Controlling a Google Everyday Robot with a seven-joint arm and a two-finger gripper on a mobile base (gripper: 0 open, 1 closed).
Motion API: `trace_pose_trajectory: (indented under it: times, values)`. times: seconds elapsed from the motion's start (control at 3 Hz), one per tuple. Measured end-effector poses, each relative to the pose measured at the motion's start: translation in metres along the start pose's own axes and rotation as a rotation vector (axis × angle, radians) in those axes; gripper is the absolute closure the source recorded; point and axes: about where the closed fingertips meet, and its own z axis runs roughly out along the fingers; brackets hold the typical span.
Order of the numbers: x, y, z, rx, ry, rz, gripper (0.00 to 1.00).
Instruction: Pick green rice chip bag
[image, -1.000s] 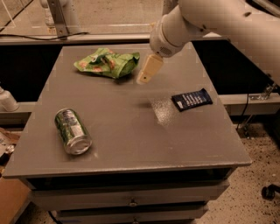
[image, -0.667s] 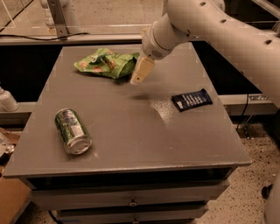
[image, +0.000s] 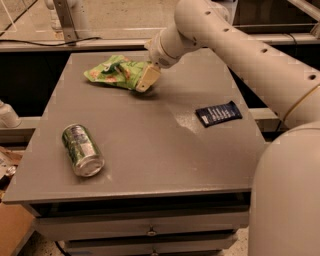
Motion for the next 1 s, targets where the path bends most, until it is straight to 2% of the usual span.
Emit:
trace_pose_trajectory:
  times: [0.33, 1.0]
  values:
    - [-0.005, -0.008, 0.011, 0.0, -0.021, 0.009, 0.41]
    - [-0.002, -0.014, -0.003, 0.034, -0.033, 0.034, 0.87]
